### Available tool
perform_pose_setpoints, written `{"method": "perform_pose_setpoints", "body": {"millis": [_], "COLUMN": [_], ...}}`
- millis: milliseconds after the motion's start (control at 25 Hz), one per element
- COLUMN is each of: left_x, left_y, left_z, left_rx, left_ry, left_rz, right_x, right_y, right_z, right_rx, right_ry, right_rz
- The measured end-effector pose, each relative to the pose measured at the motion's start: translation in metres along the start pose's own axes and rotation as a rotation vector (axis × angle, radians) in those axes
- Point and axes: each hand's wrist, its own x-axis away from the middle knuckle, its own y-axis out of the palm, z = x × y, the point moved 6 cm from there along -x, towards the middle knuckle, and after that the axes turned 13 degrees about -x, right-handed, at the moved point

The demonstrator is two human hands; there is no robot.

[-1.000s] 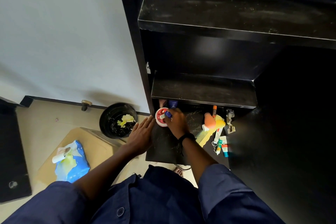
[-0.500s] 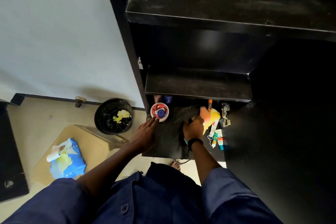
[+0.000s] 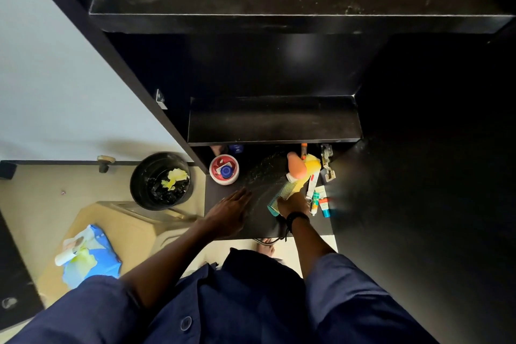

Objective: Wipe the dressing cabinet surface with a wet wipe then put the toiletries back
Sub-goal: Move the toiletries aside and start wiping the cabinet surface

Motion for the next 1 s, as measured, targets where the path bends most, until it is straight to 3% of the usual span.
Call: {"method": "perform_pose_setpoints", "body": {"millis": [200,480,760,1000], "left_x": [-0.003,0.001,0.017,0.034], "left_y": [0.002,0.007,0.007,0.003], "left_z": [-0.001,0.008,-0.001,-0.006], "left_rx": [0.016,0.089,0.264,0.458], "left_ry": [-0.011,0.021,-0.051,-0.065], "left_rz": [-0.022,-0.022,0.036,0.091], "right_x": [-0.006,0.017,0.058,0.095], "right_y": [0.003,0.008,0.011,0.023], "right_z": [0.01,0.007,-0.007,0.003], "right_rx": [-0.225,-0.799,-0.973,-0.928], "right_ry": [0.085,0.216,0.249,0.241], "right_rz": [-0.078,-0.136,-0.354,-0.475]}}
